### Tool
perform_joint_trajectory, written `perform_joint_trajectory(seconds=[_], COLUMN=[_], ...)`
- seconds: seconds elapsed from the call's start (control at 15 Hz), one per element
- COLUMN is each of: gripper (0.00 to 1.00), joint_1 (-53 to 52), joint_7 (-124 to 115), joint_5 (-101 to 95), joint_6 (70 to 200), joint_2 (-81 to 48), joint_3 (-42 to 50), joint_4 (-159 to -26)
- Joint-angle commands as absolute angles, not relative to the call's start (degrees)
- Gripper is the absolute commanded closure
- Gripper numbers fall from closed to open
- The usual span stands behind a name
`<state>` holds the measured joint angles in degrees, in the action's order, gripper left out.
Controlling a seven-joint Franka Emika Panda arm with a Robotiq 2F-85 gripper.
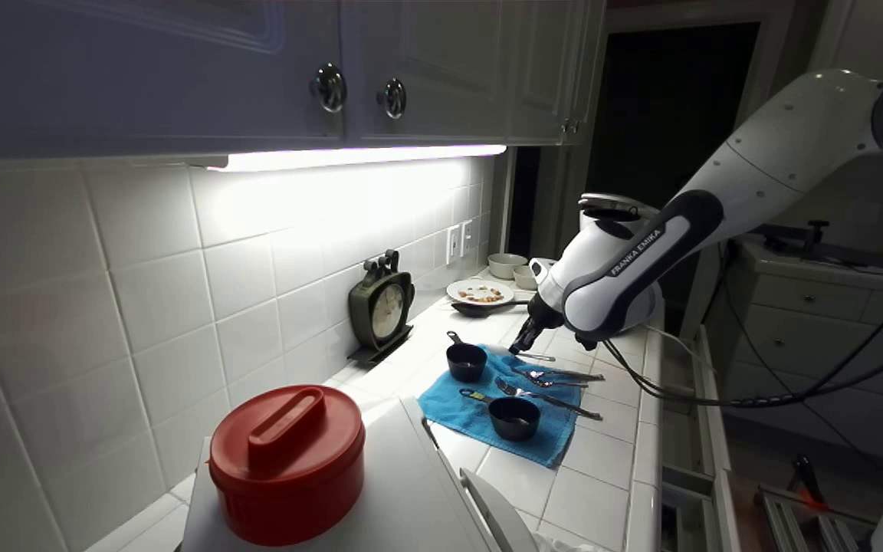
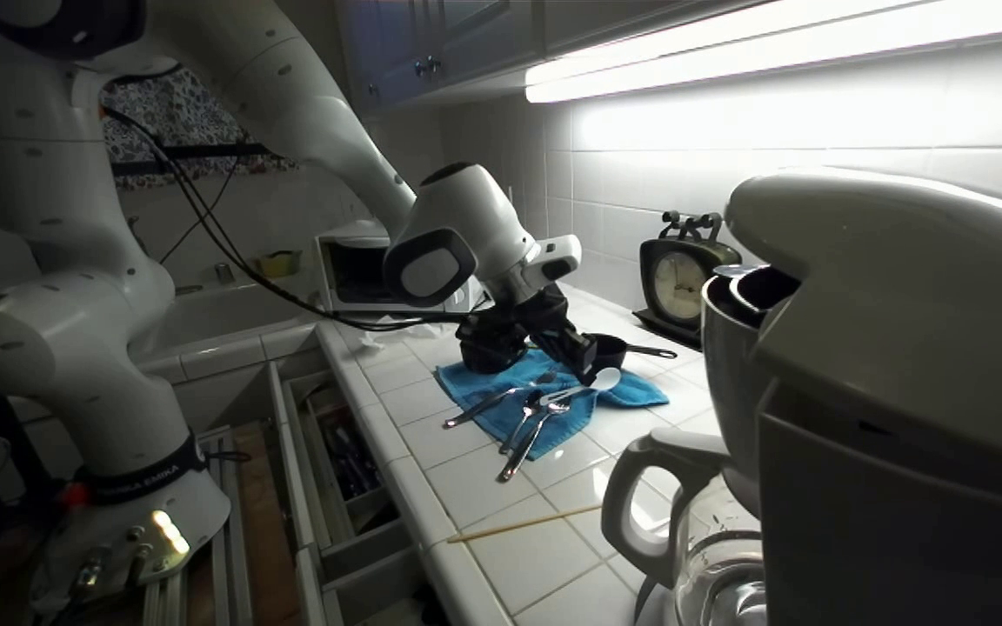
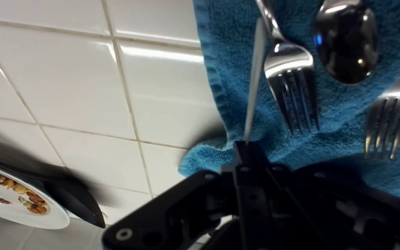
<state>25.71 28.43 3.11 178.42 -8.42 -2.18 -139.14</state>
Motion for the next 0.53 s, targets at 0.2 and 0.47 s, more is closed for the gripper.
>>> perform_joint_trajectory(seconds=[0.2,0.47], gripper=[0.96,0.95], joint_1=[27.7,28.0], joint_7=[31.3,31.5], joint_5=[3.9,3.2], joint_6=[179.5,179.3], joint_2=[-9.3,-9.8], joint_3=[-3.3,-2.6], joint_4=[-139.4,-139.2])
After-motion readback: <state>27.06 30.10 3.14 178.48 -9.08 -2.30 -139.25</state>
